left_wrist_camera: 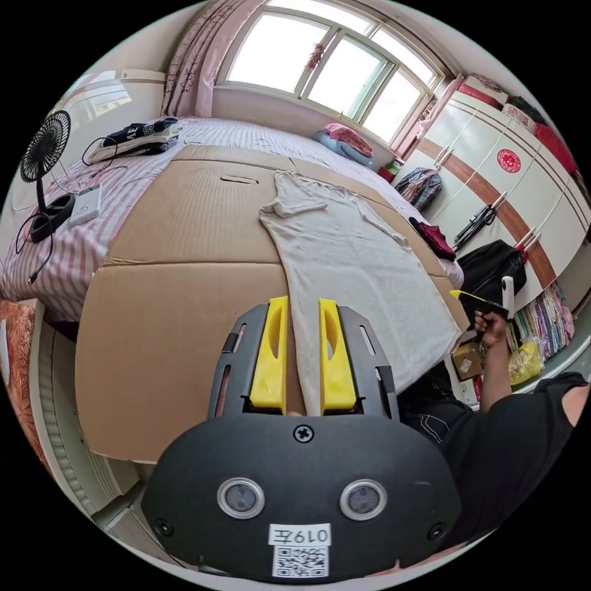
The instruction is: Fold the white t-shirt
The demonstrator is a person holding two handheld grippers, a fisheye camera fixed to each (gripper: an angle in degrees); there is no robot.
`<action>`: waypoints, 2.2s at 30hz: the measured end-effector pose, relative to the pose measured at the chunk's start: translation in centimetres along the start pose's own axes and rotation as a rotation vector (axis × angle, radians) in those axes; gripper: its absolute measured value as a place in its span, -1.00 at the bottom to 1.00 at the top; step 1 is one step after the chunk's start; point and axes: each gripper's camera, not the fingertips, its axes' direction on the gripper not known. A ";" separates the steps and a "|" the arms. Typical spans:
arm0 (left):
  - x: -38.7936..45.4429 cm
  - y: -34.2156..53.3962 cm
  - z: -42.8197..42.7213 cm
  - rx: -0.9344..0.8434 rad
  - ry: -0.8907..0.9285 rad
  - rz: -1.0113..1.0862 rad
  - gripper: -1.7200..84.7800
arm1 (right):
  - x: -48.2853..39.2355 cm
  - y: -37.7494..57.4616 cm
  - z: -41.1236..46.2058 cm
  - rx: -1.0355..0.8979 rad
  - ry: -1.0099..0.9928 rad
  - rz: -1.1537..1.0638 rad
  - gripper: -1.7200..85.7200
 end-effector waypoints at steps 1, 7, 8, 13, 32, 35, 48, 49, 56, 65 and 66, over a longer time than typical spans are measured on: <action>0.1 0.6 -0.1 0.001 0.007 -0.007 -0.80 | 0.0 1.8 0.0 0.011 -0.021 0.028 -0.82; 0.5 5.0 -0.3 -0.060 0.035 -0.067 -0.78 | 0.0 7.7 1.6 -0.048 0.015 0.088 -0.82; 0.5 5.7 -0.6 -0.056 0.037 -0.072 -0.78 | 0.0 8.5 1.9 -0.060 0.022 0.091 -0.83; 0.3 7.5 -1.7 -0.061 0.016 -0.092 -0.77 | -0.1 10.9 3.5 -0.067 -0.011 0.098 -0.84; 0.1 12.1 -2.7 -0.074 -0.045 -0.134 -0.78 | -0.6 16.7 8.9 -0.061 0.019 0.085 -0.89; 0.1 13.4 -2.9 -0.099 -0.024 -0.153 -0.78 | -0.4 18.4 9.2 -0.051 -0.002 0.106 -0.88; 2.0 17.3 -2.0 -0.150 -0.033 -0.147 -0.90 | -2.3 22.8 14.6 -0.060 -0.015 0.089 -0.96; 2.1 17.5 -1.9 -0.150 -0.034 -0.148 -0.90 | -2.4 23.3 14.9 -0.054 -0.013 0.094 -0.97; 4.1 19.4 -1.0 -0.156 -0.086 -0.100 -0.92 | -4.1 26.3 18.3 -0.049 0.041 0.075 -0.98; 7.3 22.2 -2.2 -0.018 -0.069 0.007 -0.93 | -6.8 29.9 19.3 0.129 0.108 0.039 -0.98; 8.3 22.4 -2.5 0.037 -0.070 0.041 -0.93 | -7.2 30.1 19.4 0.150 0.115 0.028 -0.98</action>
